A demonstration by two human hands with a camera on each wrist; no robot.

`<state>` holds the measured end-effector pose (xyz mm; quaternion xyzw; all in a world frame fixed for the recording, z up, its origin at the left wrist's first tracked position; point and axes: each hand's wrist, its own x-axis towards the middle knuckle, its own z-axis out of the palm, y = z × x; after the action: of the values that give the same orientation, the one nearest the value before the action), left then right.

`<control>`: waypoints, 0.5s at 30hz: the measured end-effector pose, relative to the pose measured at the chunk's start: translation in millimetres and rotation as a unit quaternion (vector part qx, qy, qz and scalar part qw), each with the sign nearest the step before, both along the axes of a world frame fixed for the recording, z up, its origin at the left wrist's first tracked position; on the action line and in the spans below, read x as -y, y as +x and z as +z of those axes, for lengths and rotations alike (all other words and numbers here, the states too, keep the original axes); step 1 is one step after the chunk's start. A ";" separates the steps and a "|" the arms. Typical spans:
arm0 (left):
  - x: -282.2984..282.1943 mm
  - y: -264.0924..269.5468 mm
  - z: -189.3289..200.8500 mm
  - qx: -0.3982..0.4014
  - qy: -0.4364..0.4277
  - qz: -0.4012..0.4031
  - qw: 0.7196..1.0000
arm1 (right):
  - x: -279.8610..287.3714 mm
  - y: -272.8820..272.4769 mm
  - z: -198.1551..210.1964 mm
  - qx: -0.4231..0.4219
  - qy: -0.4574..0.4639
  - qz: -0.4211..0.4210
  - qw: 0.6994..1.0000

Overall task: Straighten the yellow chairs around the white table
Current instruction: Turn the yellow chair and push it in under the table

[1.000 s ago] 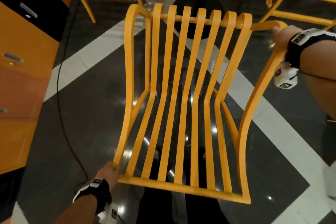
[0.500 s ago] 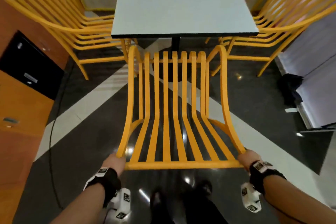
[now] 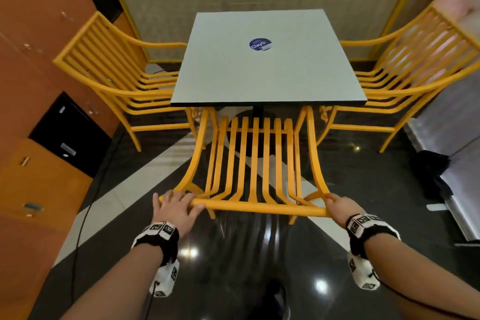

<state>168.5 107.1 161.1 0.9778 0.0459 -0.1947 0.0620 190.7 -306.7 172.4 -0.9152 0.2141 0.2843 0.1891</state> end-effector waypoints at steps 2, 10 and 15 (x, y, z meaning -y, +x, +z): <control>4.9 19.5 4.5 0.004 0.010 0.005 1.000 | 0.4 9.5 5.9 0.030 -0.006 0.073 0.997; 27.2 76.3 7.3 0.036 0.015 -0.027 0.999 | 4.2 32.9 13.3 0.099 -0.062 0.193 0.974; 30.1 104.7 14.5 0.009 0.018 -0.032 0.999 | 2.6 48.9 12.1 0.108 -0.094 0.203 0.969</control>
<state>273.2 76.9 175.6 0.9814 0.0171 -0.1873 0.0387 239.6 -309.3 184.5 -0.9785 0.0278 0.1947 0.0623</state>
